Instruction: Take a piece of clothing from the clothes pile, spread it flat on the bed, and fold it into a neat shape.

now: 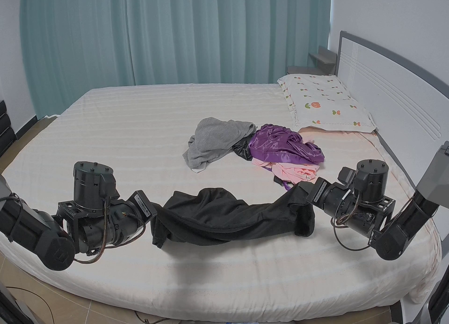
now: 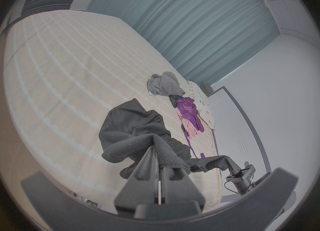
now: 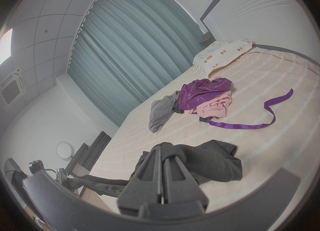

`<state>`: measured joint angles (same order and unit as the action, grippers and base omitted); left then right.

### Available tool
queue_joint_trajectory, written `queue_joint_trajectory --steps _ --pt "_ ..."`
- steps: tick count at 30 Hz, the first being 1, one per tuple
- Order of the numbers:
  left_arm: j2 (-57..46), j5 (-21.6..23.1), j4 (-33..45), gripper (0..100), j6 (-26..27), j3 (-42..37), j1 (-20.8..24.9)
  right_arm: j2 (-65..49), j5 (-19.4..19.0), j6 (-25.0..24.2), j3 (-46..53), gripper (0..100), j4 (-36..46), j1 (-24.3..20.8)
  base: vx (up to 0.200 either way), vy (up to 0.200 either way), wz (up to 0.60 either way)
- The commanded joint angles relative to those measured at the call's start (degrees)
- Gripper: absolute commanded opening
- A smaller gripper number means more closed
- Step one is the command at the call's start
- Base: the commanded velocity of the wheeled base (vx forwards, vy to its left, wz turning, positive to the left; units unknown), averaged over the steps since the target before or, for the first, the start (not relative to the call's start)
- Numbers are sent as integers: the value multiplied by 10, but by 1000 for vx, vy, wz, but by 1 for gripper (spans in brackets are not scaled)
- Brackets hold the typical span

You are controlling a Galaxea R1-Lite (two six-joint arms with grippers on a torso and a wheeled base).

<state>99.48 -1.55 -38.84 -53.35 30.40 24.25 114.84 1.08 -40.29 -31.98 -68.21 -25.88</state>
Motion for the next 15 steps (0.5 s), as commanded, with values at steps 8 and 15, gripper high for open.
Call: queue_joint_trajectory --steps 8,15 --pt "9 -4 -1 0 1 1 1 1 0 0 2 0 -3 0 -25 25 0" --pt "26 -6 -35 0 1 -2 1 1 0 0 2 0 -3 0 0 0 0"
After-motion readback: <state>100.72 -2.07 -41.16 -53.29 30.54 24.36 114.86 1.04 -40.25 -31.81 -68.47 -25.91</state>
